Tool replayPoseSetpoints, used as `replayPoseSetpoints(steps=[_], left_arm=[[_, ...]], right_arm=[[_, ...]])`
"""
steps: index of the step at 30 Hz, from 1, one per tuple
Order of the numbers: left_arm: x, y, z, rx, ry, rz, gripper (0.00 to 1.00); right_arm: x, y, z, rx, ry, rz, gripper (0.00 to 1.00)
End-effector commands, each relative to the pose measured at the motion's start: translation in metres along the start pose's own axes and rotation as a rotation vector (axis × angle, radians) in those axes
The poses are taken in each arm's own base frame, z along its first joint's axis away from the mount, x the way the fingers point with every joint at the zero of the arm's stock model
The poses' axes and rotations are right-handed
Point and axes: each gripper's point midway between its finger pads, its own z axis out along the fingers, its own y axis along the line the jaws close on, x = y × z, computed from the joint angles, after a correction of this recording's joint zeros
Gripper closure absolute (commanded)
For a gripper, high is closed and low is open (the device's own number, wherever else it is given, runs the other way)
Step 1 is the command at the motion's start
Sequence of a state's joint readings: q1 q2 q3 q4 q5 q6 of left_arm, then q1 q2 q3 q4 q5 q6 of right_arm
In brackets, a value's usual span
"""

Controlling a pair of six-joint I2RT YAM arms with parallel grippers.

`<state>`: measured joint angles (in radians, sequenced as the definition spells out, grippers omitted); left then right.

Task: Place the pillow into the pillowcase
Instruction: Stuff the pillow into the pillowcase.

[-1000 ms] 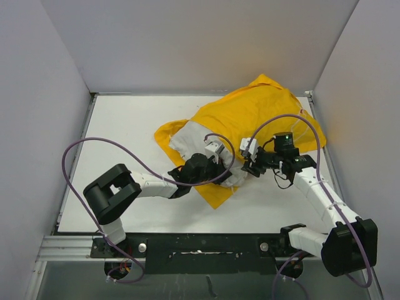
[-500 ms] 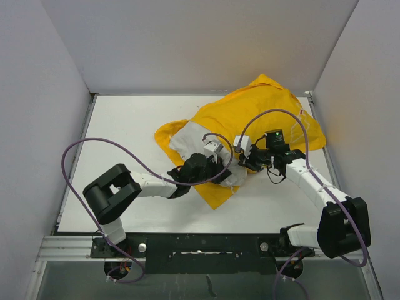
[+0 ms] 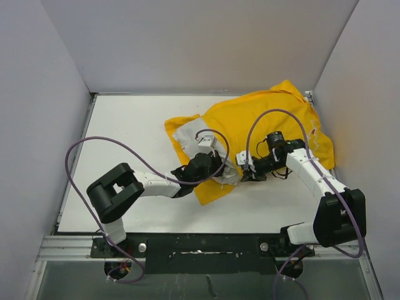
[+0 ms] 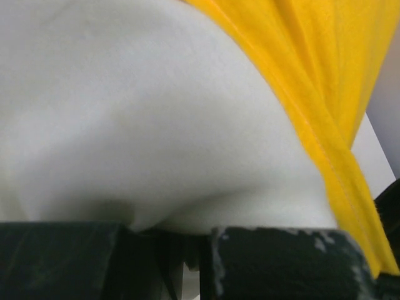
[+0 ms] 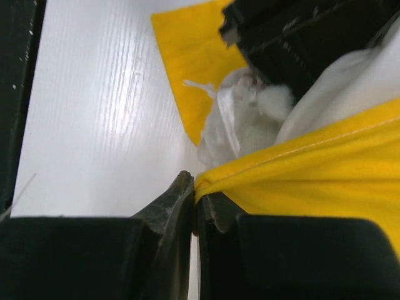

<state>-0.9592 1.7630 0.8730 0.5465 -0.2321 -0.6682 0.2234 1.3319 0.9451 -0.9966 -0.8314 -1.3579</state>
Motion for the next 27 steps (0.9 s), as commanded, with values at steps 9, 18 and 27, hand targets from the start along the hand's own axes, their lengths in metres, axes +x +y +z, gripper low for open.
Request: replayPoseSetpoints(steps=[9, 18, 27], left_arm=[[-0.049, -0.049, 0.029, 0.152, -0.305, -0.219, 0.97], [-0.036, -0.044, -0.063, 0.394, -0.056, -0.094, 0.28], [0.011, -0.013, -0.130, 0.358, 0.184, -0.046, 0.12]], right_arm=[[-0.046, -0.021, -0.009, 0.005, -0.257, 0.331, 0.95], [-0.001, -0.033, -0.024, 0.063, -0.220, 0.519, 0.95], [-0.008, -0.030, -0.020, 0.041, -0.226, 0.509, 0.95]])
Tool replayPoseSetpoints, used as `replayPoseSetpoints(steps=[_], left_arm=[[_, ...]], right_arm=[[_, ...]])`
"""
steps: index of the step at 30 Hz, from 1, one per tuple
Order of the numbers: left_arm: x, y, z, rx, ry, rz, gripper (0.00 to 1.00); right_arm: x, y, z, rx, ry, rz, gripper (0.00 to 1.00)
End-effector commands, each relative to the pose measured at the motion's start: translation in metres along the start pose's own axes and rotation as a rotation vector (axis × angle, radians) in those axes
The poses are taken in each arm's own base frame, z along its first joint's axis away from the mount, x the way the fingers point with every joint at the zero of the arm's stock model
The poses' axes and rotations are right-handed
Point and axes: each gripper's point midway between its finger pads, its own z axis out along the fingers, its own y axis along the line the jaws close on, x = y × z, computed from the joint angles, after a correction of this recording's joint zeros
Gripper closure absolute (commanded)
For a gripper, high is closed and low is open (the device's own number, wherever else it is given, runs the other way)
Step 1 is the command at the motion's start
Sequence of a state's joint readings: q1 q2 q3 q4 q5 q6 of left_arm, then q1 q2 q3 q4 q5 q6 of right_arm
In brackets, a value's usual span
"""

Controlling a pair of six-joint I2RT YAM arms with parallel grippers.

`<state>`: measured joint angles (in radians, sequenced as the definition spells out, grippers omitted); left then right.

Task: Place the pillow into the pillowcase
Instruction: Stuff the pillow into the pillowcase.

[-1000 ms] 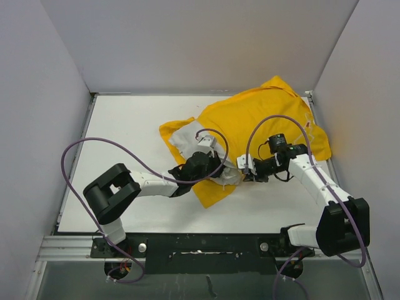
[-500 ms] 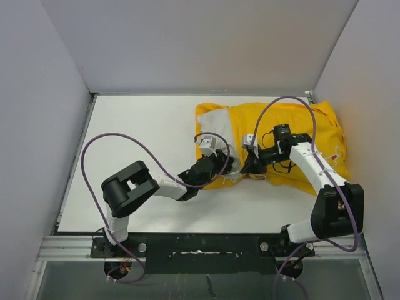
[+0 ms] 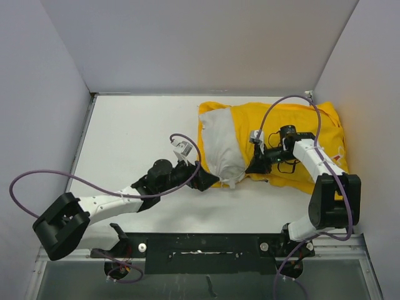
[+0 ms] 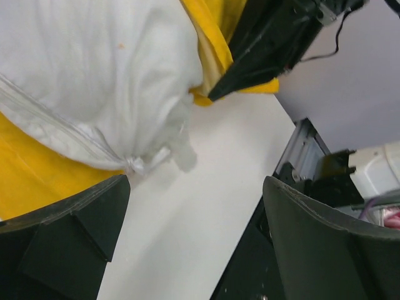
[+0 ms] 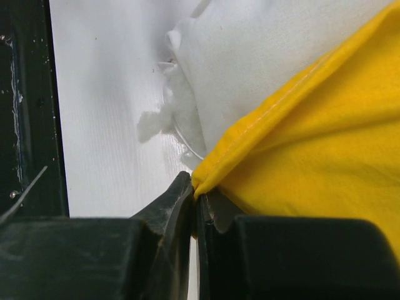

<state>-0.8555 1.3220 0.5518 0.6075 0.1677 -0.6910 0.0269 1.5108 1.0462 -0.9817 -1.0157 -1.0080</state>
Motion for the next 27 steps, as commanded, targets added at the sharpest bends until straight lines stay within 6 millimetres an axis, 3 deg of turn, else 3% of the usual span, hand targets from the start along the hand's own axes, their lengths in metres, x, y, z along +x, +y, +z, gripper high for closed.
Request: replayPoseSetpoints(steps=[1, 5, 12, 14, 17, 18, 20, 25, 27], left_arm=[[0.037, 0.005, -0.024, 0.011, 0.136, -0.026, 0.11], [0.042, 0.014, 0.002, 0.000, 0.148, -0.037, 0.08], [0.034, 0.021, 0.077, 0.039, 0.100, -0.006, 0.09], [0.019, 0.022, 0.095, 0.030, 0.036, -0.001, 0.22], [-0.010, 0.017, 0.108, 0.039, -0.075, 0.005, 0.72], [-0.019, 0.014, 0.109, 0.040, -0.114, 0.013, 0.84], [-0.037, 0.008, 0.106, 0.040, -0.203, 0.043, 0.99], [-0.068, -0.016, 0.088, 0.055, -0.376, 0.124, 1.00], [-0.062, -0.029, 0.076, 0.072, -0.391, 0.165, 1.00]], right_arm=[[-0.015, 0.017, 0.005, -0.049, -0.030, -0.012, 0.95], [-0.023, 0.030, 0.020, -0.091, 0.015, -0.096, 0.95], [-0.050, 0.036, 0.026, -0.127, 0.051, -0.204, 0.95], [-0.059, 0.036, 0.023, -0.128, 0.061, -0.222, 0.95], [-0.076, 0.029, 0.016, -0.084, 0.066, -0.274, 0.96], [-0.084, 0.026, 0.012, -0.060, 0.066, -0.300, 0.96], [-0.098, 0.020, 0.008, -0.020, 0.060, -0.335, 0.96], [-0.130, 0.019, 0.012, -0.029, 0.040, -0.381, 0.97], [-0.146, 0.028, 0.022, -0.059, 0.044, -0.415, 0.97]])
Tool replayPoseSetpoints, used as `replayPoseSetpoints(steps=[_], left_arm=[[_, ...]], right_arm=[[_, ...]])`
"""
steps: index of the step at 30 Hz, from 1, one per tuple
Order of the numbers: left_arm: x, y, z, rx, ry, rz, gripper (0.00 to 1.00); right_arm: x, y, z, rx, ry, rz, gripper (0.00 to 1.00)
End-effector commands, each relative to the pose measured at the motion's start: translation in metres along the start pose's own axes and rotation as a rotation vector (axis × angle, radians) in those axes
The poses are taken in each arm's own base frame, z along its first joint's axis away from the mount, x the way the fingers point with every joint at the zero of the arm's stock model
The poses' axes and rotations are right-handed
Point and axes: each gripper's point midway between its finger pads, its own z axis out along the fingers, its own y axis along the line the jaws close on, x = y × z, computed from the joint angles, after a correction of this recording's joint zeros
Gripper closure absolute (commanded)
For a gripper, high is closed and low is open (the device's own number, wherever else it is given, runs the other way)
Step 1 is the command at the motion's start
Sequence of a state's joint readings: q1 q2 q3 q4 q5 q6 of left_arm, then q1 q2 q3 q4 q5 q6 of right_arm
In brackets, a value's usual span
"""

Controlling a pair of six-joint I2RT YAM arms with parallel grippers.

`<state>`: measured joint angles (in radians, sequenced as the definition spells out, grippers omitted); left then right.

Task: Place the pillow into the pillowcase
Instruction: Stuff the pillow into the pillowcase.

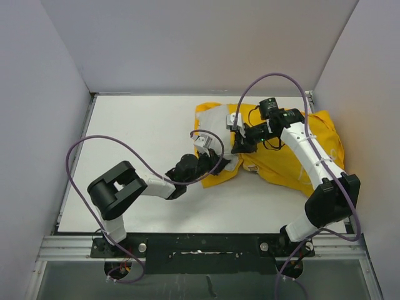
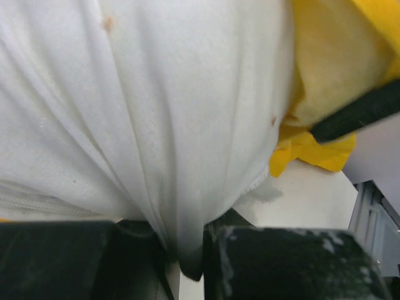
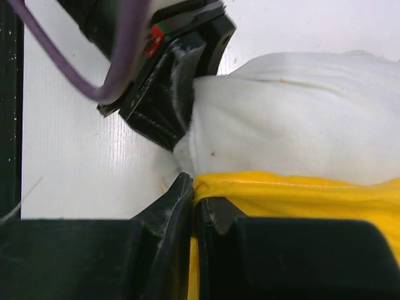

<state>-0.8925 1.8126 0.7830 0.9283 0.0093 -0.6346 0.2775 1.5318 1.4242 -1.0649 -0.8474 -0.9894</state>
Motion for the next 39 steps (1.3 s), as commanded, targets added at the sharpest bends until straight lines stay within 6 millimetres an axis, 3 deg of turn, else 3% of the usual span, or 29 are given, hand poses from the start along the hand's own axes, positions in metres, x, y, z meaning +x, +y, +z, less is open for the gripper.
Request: replayPoseSetpoints(steps=[1, 5, 8, 10, 13, 18, 22, 26, 28, 32, 34, 38, 39], left_arm=[[-0.068, -0.072, -0.027, 0.154, -0.282, 0.097, 1.00], [-0.055, -0.127, -0.063, 0.250, -0.290, 0.139, 1.00], [-0.047, -0.141, -0.082, 0.279, -0.314, 0.063, 1.00], [-0.046, -0.133, -0.088, 0.263, -0.346, -0.006, 1.00], [-0.043, -0.105, -0.091, 0.174, -0.386, -0.057, 1.00], [-0.040, -0.055, -0.078, -0.015, -0.395, -0.101, 1.00], [-0.051, -0.025, -0.062, -0.187, -0.432, -0.125, 1.00], [-0.051, 0.003, -0.042, -0.379, -0.446, -0.151, 1.00], [-0.043, 0.008, -0.025, -0.366, -0.430, -0.186, 1.00], [-0.016, 0.001, -0.001, -0.264, -0.360, -0.202, 1.00], [-0.013, -0.007, 0.001, -0.203, -0.349, -0.200, 0.92], [-0.009, -0.013, -0.018, -0.085, -0.285, -0.175, 0.47], [-0.008, -0.020, -0.024, -0.039, -0.254, -0.156, 0.41]], right_arm=[[-0.059, 0.011, 0.014, -0.075, -0.068, -0.097, 0.97], [-0.096, 0.031, 0.026, -0.166, -0.078, -0.170, 0.97], [-0.115, 0.049, 0.027, -0.246, -0.127, -0.205, 0.97], [-0.115, 0.059, 0.024, -0.273, -0.151, -0.219, 0.97], [-0.097, 0.070, 0.021, -0.275, -0.144, -0.199, 0.97], [-0.036, 0.086, 0.022, -0.274, -0.156, -0.046, 0.97], [-0.002, 0.108, 0.034, -0.310, -0.148, -0.013, 0.97], [0.006, 0.130, 0.034, -0.401, -0.154, 0.010, 0.97], [0.005, 0.132, 0.035, -0.412, -0.170, 0.015, 0.97], [0.010, 0.113, 0.030, -0.359, -0.198, 0.065, 0.95], [0.012, 0.097, 0.022, -0.311, -0.249, 0.116, 0.95], [0.029, 0.077, 0.016, -0.241, -0.248, 0.196, 0.94], [0.032, 0.075, 0.017, -0.235, -0.245, 0.215, 0.94]])
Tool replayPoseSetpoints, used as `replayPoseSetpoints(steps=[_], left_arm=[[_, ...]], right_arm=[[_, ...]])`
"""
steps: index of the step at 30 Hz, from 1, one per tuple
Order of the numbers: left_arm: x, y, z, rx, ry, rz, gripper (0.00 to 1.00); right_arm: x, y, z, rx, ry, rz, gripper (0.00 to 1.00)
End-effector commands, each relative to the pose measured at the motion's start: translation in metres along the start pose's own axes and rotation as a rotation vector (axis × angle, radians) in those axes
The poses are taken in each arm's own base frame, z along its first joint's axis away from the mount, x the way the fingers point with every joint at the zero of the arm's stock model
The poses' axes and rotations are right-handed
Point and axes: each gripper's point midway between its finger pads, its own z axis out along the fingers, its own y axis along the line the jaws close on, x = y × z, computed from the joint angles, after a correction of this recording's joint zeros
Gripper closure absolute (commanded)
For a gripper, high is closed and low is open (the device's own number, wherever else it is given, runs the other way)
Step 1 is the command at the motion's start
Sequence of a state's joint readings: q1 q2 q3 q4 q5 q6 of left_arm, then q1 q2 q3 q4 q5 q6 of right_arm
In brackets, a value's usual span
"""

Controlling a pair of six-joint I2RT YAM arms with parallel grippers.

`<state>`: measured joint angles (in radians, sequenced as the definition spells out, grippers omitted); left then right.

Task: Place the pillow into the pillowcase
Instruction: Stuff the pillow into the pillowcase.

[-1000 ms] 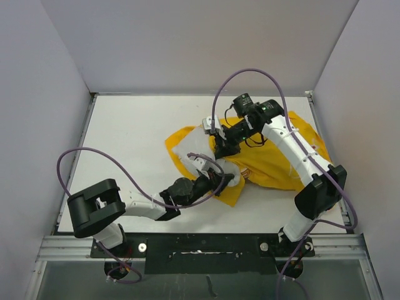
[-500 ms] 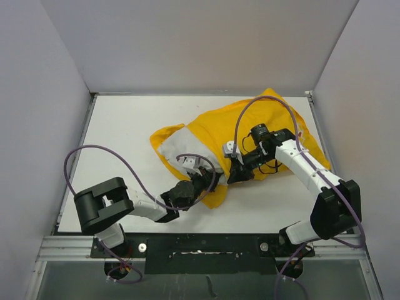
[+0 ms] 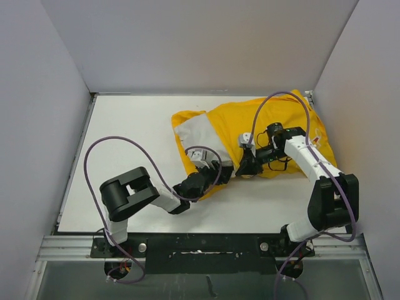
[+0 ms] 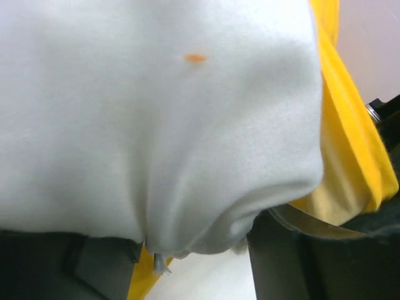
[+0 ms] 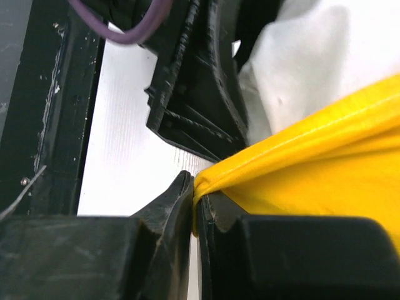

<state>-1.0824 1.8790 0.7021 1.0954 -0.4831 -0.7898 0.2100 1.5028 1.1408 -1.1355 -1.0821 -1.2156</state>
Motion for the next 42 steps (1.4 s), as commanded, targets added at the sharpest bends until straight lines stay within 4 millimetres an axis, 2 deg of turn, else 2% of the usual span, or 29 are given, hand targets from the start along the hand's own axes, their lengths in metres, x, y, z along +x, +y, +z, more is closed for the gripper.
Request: replayPoseSetpoints(steps=[1, 5, 8, 10, 14, 18, 25, 27, 32, 36, 42], left_arm=[[-0.029, -0.029, -0.018, 0.207, 0.014, -0.024, 0.35], [-0.019, -0.041, -0.054, 0.330, 0.178, 0.042, 0.16], [-0.008, -0.033, -0.079, 0.338, 0.301, 0.090, 0.04], [-0.006, -0.030, -0.094, 0.358, 0.374, 0.119, 0.02], [-0.017, -0.034, -0.122, 0.447, 0.408, 0.116, 0.02], [-0.040, -0.026, -0.131, 0.412, 0.381, 0.109, 0.02], [-0.097, -0.023, -0.125, 0.421, 0.397, 0.013, 0.02], [-0.112, -0.016, -0.120, 0.409, 0.400, -0.020, 0.02], [-0.145, 0.011, -0.111, 0.357, 0.379, -0.097, 0.11], [-0.155, 0.028, -0.098, 0.324, 0.362, -0.137, 0.13], [-0.154, 0.035, -0.069, 0.332, 0.372, -0.204, 0.17]], right_arm=[[-0.007, 0.011, -0.002, -0.023, -0.097, 0.137, 0.93], [0.002, 0.006, -0.001, -0.011, -0.075, 0.165, 0.93], [0.009, 0.004, -0.002, 0.000, -0.063, 0.182, 0.93], [0.013, 0.003, -0.002, 0.003, -0.054, 0.193, 0.93], [0.019, 0.002, -0.003, 0.008, -0.045, 0.205, 0.92], [0.022, 0.003, -0.003, 0.012, -0.043, 0.208, 0.92], [0.023, 0.003, -0.006, 0.022, -0.040, 0.202, 0.91], [0.023, 0.003, -0.007, 0.026, -0.042, 0.201, 0.91], [0.023, 0.003, -0.010, 0.042, -0.035, 0.188, 0.91], [0.024, 0.004, -0.011, 0.052, -0.023, 0.174, 0.91], [0.022, 0.005, -0.018, 0.089, 0.018, 0.127, 0.88]])
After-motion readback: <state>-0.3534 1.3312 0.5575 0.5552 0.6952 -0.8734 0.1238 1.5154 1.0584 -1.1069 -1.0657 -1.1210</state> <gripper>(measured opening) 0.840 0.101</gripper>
